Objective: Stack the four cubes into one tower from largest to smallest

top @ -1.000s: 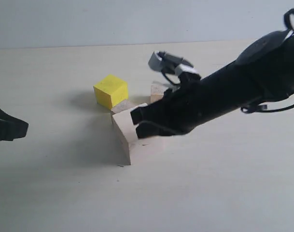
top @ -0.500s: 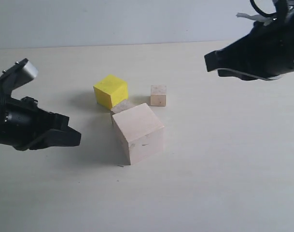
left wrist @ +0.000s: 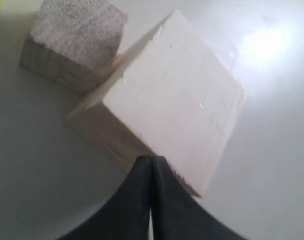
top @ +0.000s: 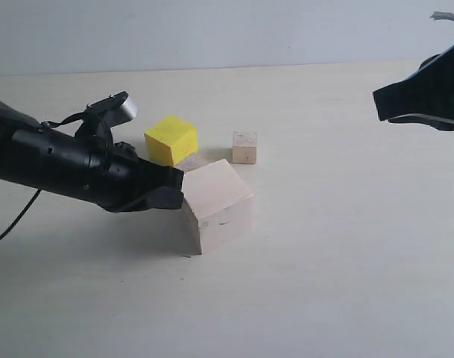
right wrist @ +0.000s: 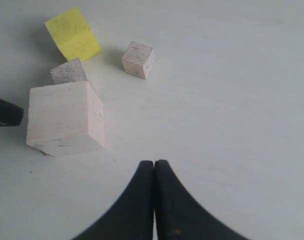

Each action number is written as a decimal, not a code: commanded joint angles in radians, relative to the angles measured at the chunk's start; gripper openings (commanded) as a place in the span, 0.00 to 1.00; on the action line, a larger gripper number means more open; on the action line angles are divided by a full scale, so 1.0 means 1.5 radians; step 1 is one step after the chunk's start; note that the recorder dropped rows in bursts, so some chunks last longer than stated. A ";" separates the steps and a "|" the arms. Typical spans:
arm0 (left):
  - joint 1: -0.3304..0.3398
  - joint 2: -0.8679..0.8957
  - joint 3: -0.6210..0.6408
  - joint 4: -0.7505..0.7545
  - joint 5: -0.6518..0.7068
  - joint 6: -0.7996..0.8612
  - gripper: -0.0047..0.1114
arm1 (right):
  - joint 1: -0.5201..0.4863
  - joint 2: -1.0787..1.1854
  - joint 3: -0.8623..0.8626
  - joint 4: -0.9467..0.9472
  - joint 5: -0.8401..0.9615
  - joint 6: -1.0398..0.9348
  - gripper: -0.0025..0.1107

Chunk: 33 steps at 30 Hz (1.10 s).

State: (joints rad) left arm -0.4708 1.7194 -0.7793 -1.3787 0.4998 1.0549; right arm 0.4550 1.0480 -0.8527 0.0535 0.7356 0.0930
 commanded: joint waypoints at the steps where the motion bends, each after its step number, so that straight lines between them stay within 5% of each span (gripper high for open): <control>1: -0.005 0.037 -0.032 -0.008 -0.029 -0.011 0.04 | -0.003 -0.043 -0.004 -0.008 0.012 0.002 0.02; 33: -0.005 0.095 -0.095 -0.013 -0.054 0.002 0.04 | -0.003 -0.101 0.018 -0.001 0.014 0.003 0.02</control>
State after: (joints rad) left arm -0.4708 1.8579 -0.9063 -1.3842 0.4248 1.0462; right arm 0.4550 0.8994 -0.8312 0.0557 0.7741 0.0963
